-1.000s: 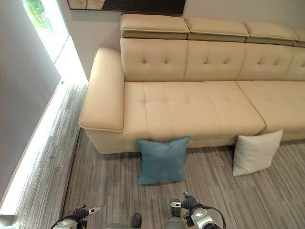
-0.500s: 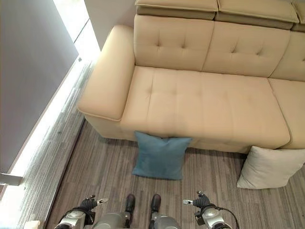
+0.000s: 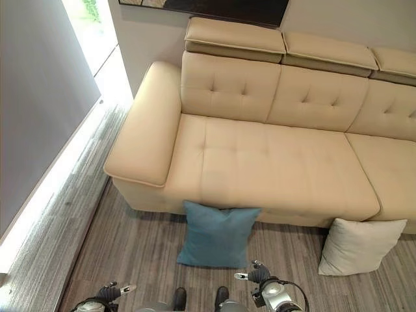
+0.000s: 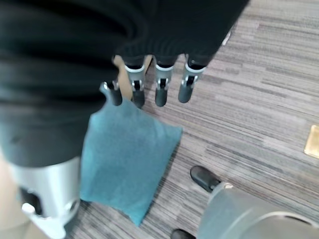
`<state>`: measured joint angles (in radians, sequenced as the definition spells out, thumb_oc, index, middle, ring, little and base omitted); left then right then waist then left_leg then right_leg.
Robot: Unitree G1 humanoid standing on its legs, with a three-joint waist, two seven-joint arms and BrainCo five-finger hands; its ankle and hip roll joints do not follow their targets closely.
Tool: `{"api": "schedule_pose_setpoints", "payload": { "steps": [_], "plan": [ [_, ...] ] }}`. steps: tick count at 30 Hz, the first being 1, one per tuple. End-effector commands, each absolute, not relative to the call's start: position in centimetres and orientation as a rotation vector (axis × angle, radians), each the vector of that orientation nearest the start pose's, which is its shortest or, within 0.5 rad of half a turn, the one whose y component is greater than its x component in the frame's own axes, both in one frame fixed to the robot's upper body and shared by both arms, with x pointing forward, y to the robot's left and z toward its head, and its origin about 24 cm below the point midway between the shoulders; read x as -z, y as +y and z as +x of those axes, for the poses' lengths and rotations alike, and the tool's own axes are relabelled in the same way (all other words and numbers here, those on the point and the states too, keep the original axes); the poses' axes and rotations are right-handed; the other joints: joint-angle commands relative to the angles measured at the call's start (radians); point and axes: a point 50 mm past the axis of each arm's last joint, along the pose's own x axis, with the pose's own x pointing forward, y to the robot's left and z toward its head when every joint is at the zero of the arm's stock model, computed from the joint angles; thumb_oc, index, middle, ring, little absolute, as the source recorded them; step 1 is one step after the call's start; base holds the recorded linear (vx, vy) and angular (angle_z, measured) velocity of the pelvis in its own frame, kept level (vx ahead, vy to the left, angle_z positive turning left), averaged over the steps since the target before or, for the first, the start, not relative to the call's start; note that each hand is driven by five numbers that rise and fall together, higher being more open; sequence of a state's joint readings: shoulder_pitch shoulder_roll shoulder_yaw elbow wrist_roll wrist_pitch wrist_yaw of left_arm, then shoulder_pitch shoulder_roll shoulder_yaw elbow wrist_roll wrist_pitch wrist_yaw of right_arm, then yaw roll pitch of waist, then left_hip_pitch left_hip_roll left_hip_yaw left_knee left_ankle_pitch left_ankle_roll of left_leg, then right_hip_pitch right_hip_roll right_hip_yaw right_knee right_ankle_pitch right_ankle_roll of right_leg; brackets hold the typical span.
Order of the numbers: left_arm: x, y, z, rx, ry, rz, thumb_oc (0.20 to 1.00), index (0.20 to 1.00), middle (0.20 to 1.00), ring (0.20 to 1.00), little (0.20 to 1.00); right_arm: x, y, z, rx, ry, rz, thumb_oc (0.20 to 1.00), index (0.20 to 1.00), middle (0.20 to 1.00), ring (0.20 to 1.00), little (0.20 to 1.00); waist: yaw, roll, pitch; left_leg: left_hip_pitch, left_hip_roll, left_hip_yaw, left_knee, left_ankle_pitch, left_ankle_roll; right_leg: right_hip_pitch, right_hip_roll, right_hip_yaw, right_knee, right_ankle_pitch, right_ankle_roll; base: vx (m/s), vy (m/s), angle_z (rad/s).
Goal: Pick up all the scattered cushions and arrange them neatly on the sofa.
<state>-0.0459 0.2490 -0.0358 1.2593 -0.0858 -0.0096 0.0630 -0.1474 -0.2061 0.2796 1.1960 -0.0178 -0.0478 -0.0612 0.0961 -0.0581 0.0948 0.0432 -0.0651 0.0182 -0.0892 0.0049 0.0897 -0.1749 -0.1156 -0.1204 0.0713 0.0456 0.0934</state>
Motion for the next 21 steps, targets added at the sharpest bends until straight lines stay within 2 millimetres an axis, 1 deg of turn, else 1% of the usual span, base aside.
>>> {"api": "schedule_pose_setpoints", "payload": {
  "steps": [1,2,3,6,9,10,11,12,13,14,16,18,19,21],
  "plan": [
    [15.4,24.3,11.4,-0.195,1.164,0.223,1.000,1.000,1.000,1.000,1.000,13.5,-21.6,17.4,-0.079,0.954,-0.461,1.000,1.000,1.000,1.000,1.000,-0.002,0.028,0.030,0.013,0.018,-0.140,0.045,-0.030,-0.053,-0.010,0.050,0.021,-0.019,0.120,-0.026,0.13,-0.109,0.06],
    [15.4,24.4,11.4,-0.195,1.162,0.227,1.000,1.000,1.000,1.000,1.000,13.5,-21.6,17.6,-0.081,0.948,-0.463,1.000,1.000,1.000,1.000,1.000,-0.007,0.025,0.035,0.019,0.017,-0.148,0.045,-0.032,-0.053,-0.012,0.051,0.032,-0.023,0.125,-0.025,0.16,-0.198,0.30],
    [15.3,24.3,11.8,-0.189,1.150,0.230,1.000,1.000,1.000,1.000,1.000,13.6,-21.7,17.3,-0.080,0.958,-0.462,1.000,1.000,1.000,1.000,1.000,-0.008,0.014,0.029,0.025,0.025,-0.168,0.034,-0.035,-0.066,0.008,0.060,0.048,-0.047,0.124,-0.028,0.19,-0.253,0.41],
    [15.3,24.1,11.9,-0.184,1.148,0.228,1.000,1.000,1.000,1.000,1.000,13.6,-21.8,17.2,-0.076,0.961,-0.465,1.000,1.000,1.000,1.000,1.000,-0.009,0.011,0.021,0.027,0.039,-0.180,0.020,-0.028,-0.077,0.017,0.071,0.048,-0.049,0.117,-0.036,0.09,-0.147,0.27],
    [15.2,23.8,12.5,-0.172,1.128,0.230,1.000,1.000,1.000,1.000,1.000,13.5,-22.3,17.1,-0.049,0.957,-0.457,1.000,1.000,1.000,1.000,1.000,-0.020,0.011,0.019,0.008,0.063,-0.189,0.027,-0.023,-0.098,0.017,0.082,0.039,-0.049,0.094,-0.051,0.07,-0.191,-0.02],
    [15.0,23.8,13.0,-0.168,1.112,0.233,1.000,1.000,1.000,1.000,1.000,13.4,-22.6,17.2,-0.037,0.951,-0.453,1.000,1.000,1.000,1.000,1.000,-0.027,0.007,0.024,-0.011,0.073,-0.186,0.049,-0.024,-0.109,0.019,0.081,0.032,-0.052,0.088,-0.056,0.02,-0.280,0.53],
    [14.5,23.4,14.7,-0.163,1.058,0.219,1.000,1.000,1.000,1.000,1.000,13.1,-23.6,17.3,0.016,0.943,-0.447,1.000,1.000,1.000,1.000,1.000,-0.039,-0.008,0.054,-0.113,0.084,-0.158,0.177,-0.011,-0.133,0.028,0.065,0.012,-0.065,0.084,-0.063,-0.01,-0.229,0.87],
    [14.5,23.4,14.7,-0.163,1.058,0.219,1.000,1.000,1.000,1.000,1.000,13.1,-23.6,17.3,0.016,0.943,-0.447,1.000,1.000,1.000,1.000,1.000,-0.040,-0.008,0.053,-0.116,0.084,-0.159,0.180,-0.012,-0.133,0.026,0.064,0.011,-0.065,0.084,-0.063,-0.04,-0.177,1.09],
    [14.3,23.2,15.3,-0.166,1.035,0.211,1.000,1.000,1.000,1.000,1.000,12.9,-23.9,17.5,0.032,0.937,-0.449,1.000,1.000,1.000,1.000,1.000,-0.039,-0.012,0.062,-0.146,0.078,-0.161,0.211,-0.009,-0.132,0.027,0.061,0.009,-0.070,0.084,-0.066,-0.03,-0.074,0.94],
    [14.0,23.0,16.1,-0.169,1.003,0.191,1.000,1.000,1.000,1.000,1.000,12.8,-24.2,17.6,0.046,0.933,-0.457,1.000,1.000,1.000,1.000,1.000,-0.036,-0.024,0.073,-0.191,0.067,-0.165,0.229,-0.015,-0.124,0.029,0.056,0.013,-0.082,0.085,-0.067,-0.02,-0.083,0.54],
    [13.8,22.8,16.5,-0.172,0.984,0.170,1.000,1.000,1.000,1.000,1.000,12.8,-24.5,17.3,0.057,0.941,-0.453,1.000,1.000,1.000,1.000,1.000,-0.037,-0.025,0.070,-0.222,0.058,-0.155,0.181,-0.026,-0.114,0.035,0.057,0.018,-0.093,0.076,-0.069,0.04,-0.034,0.11],
    [13.7,22.7,16.7,-0.170,0.977,0.169,1.000,1.000,1.000,1.000,1.000,12.9,-24.8,17.1,0.068,0.946,-0.453,1.000,1.000,1.000,1.000,1.000,-0.034,-0.018,0.071,-0.248,0.047,-0.133,0.140,-0.008,-0.112,0.047,0.065,0.019,-0.100,0.068,-0.072,0.07,0.032,0.12],
    [13.9,22.8,16.3,-0.174,0.987,0.166,1.000,1.000,1.000,1.000,1.000,12.9,-24.8,17.1,0.060,0.947,-0.460,1.000,1.000,1.000,1.000,1.000,-0.023,-0.011,0.069,-0.234,0.042,-0.144,0.107,-0.007,-0.108,0.054,0.081,0.039,-0.095,0.059,-0.075,0.09,0.083,0.04],
    [14.0,22.8,15.9,-0.179,0.999,0.160,1.000,1.000,1.000,1.000,1.000,12.9,-24.7,17.0,0.048,0.951,-0.470,1.000,1.000,1.000,1.000,1.000,-0.022,-0.001,0.068,-0.223,0.041,-0.152,0.105,-0.005,-0.106,0.057,0.085,0.047,-0.083,0.052,-0.076,0.08,0.134,-0.57]
  ]
}}
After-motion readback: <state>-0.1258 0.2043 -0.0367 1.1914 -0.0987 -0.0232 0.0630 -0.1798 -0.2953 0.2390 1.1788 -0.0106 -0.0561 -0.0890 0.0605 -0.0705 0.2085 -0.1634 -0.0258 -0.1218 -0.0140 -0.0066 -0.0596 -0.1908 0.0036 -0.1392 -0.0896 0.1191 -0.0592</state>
